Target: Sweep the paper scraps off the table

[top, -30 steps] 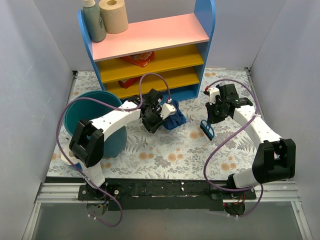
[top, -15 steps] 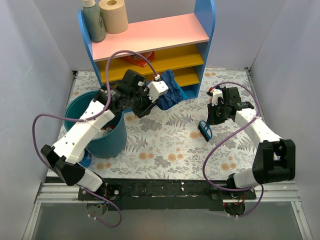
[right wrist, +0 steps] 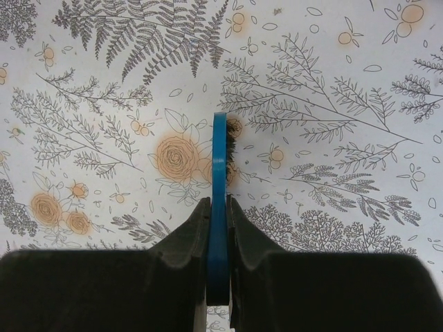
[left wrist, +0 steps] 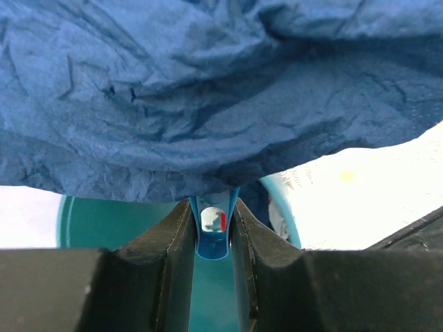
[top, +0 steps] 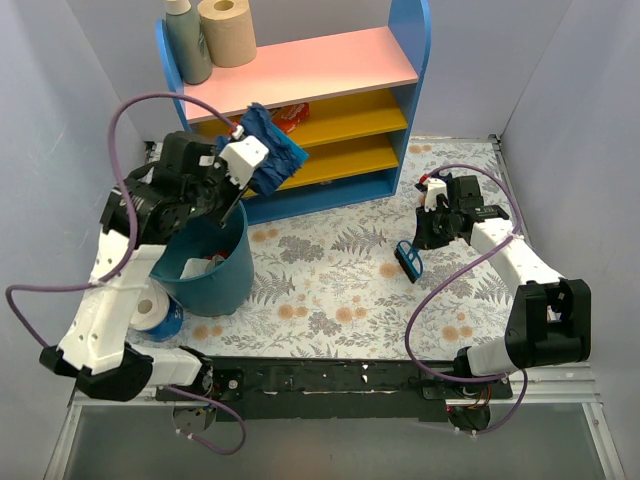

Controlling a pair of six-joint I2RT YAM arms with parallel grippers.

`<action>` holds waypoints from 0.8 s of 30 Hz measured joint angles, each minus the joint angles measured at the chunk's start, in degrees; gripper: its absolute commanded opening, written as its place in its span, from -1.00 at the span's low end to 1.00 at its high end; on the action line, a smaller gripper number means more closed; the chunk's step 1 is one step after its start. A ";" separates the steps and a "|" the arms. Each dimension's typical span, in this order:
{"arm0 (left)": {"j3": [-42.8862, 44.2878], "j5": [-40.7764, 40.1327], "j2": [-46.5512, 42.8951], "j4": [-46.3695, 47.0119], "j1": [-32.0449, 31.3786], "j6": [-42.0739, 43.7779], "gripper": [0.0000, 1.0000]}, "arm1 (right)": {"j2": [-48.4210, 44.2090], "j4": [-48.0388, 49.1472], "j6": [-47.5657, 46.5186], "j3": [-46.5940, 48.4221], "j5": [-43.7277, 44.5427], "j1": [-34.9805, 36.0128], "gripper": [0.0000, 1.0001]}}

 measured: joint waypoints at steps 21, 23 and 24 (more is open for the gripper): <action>-10.58 -18.16 -11.28 -1.55 12.68 6.91 -1.00 | -0.35 2.01 2.10 -1.90 -3.10 -0.02 -0.97; -11.13 -18.58 -11.58 -1.73 14.10 8.96 -1.00 | -0.87 2.05 2.16 -2.43 -3.32 -0.04 -0.97; -11.26 -18.69 -11.58 -1.79 14.82 10.12 -1.00 | -1.16 2.19 2.16 -2.71 -3.45 -0.02 -0.97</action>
